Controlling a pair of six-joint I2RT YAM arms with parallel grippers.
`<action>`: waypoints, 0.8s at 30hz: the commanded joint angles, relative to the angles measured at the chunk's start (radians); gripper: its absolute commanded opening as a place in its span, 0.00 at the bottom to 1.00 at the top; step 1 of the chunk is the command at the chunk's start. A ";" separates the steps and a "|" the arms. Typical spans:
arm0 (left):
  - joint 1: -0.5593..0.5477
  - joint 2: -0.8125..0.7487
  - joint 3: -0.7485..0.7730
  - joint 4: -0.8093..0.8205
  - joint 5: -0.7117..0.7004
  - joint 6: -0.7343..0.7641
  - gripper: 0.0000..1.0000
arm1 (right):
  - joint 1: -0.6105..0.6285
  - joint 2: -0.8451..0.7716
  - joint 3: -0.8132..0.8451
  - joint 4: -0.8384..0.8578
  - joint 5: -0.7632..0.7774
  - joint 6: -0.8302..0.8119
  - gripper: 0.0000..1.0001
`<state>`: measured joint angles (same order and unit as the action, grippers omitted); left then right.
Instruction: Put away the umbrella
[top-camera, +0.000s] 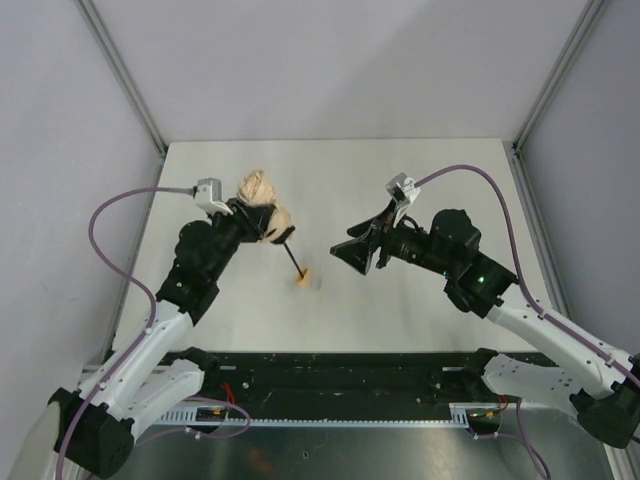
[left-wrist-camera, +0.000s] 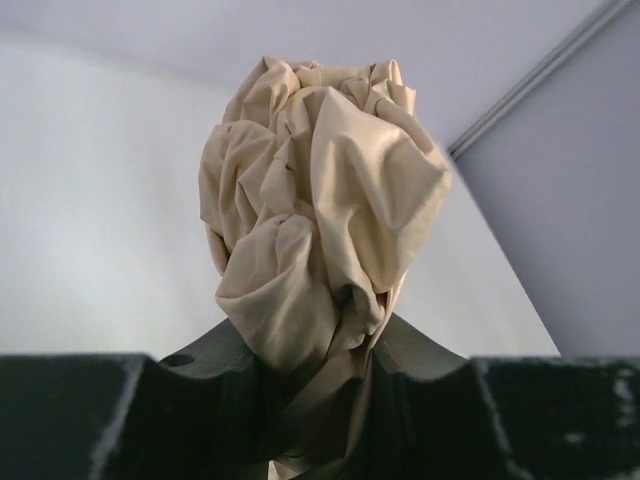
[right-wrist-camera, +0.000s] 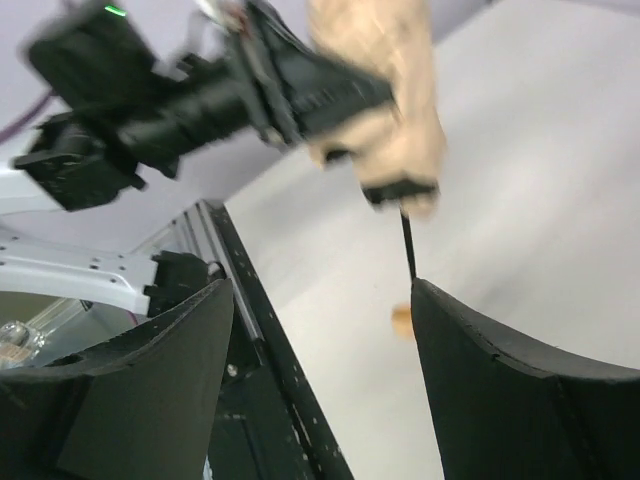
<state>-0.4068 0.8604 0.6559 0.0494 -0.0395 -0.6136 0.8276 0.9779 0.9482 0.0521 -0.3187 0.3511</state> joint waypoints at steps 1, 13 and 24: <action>-0.004 -0.004 -0.025 0.532 0.102 0.342 0.00 | -0.055 -0.013 0.000 -0.163 0.003 0.025 0.75; -0.310 0.251 -0.249 0.918 -0.098 0.742 0.00 | -0.101 -0.007 -0.082 -0.091 -0.034 0.041 0.75; -0.414 0.327 -0.585 1.224 -0.070 0.248 0.00 | -0.175 0.062 -0.121 -0.071 -0.198 0.035 0.76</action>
<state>-0.8143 1.2537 0.0822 1.1030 -0.1596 -0.1833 0.6601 1.0084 0.8303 -0.0715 -0.4225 0.3920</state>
